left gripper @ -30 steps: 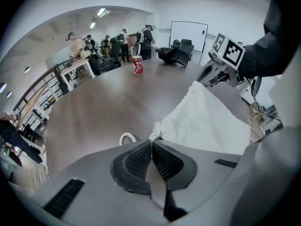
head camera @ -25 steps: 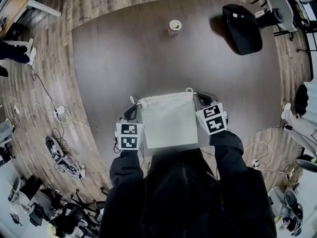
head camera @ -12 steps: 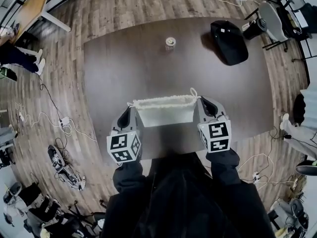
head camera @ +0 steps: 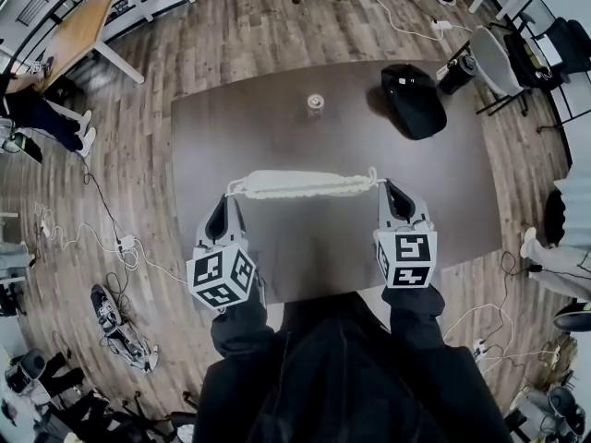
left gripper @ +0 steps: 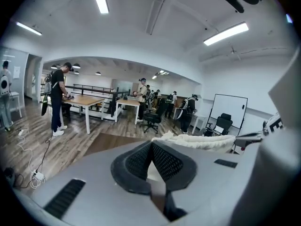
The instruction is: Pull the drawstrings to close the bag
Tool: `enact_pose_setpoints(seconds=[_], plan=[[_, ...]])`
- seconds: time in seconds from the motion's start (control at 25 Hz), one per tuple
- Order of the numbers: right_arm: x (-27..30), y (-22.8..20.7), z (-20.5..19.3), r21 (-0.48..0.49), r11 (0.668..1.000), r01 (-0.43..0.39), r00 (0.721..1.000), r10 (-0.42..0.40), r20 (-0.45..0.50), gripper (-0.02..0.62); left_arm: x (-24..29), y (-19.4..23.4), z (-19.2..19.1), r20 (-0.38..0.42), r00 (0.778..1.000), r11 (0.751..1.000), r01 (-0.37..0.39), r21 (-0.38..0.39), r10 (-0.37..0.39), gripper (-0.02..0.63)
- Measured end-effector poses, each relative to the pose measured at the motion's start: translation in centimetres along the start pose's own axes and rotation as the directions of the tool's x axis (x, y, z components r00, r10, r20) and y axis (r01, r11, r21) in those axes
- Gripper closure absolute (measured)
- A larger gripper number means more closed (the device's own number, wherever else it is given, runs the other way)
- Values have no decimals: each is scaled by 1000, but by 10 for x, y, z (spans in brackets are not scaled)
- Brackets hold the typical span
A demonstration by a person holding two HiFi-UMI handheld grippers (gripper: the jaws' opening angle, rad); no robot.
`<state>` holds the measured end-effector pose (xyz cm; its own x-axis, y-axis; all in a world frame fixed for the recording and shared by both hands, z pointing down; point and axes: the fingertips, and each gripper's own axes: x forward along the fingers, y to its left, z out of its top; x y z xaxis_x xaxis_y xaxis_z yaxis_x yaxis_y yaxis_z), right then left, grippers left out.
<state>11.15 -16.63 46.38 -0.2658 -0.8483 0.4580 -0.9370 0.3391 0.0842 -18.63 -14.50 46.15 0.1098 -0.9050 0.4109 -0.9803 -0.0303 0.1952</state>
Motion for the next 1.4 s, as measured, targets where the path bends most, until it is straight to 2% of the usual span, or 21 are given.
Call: enact_pose_setpoints(seconds=[0.24,0.56,1.4], plan=[[-15,-8,14,-3,999,36,999,-36,28,572,-20,12,24,65,996,998,-60,-23,62,574],[-21,-7,16,-8,999,50,998,-50,30,572,-38,31,35,101,986,990,-126,-55,131,574],[-35,-49,-4,29,986,166,986,-165,-7,572,-62,73,31,105,961,963,-244,-116,257,574]])
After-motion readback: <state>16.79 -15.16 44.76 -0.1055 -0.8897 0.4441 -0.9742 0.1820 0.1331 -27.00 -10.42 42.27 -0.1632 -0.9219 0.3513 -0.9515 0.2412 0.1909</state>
